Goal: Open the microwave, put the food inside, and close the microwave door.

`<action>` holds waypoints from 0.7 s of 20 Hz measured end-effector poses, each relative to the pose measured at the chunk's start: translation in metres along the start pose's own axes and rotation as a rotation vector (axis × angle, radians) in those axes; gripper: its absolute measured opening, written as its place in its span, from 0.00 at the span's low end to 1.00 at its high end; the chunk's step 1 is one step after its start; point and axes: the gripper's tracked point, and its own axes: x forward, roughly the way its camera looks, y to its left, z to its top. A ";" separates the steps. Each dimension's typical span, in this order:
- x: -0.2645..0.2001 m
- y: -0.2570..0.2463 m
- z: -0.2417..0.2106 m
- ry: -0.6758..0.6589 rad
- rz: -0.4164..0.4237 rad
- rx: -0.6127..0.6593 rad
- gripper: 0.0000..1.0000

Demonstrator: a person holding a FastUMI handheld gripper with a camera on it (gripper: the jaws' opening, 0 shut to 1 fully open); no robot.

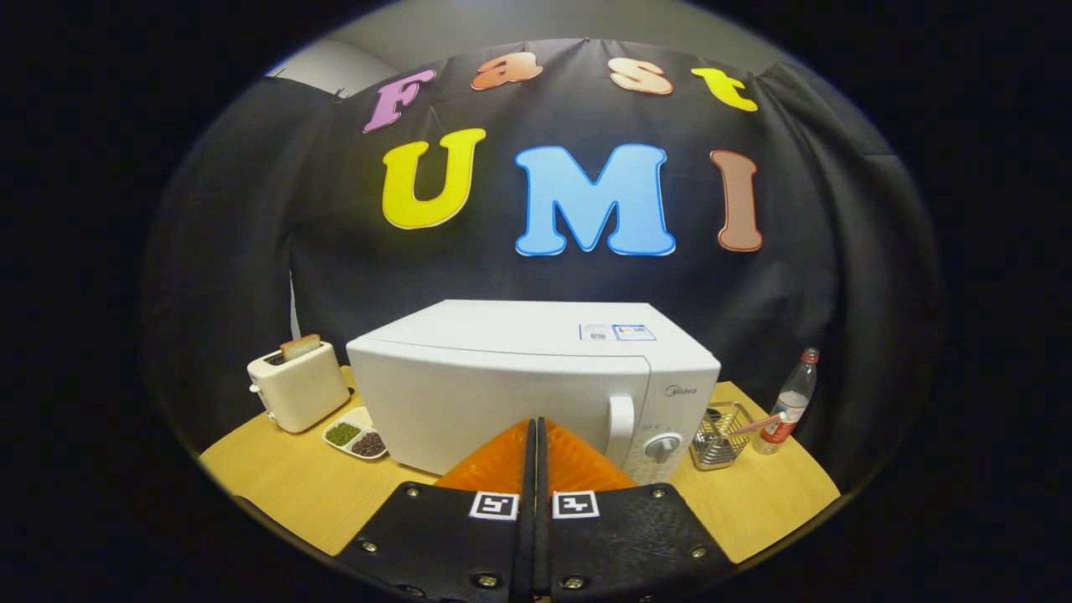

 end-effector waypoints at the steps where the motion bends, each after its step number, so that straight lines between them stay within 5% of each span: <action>1: -0.011 -0.002 0.006 -0.014 -0.003 0.001 0.01; 14: -0.156 -0.002 0.035 -0.137 -0.064 0.036 0.01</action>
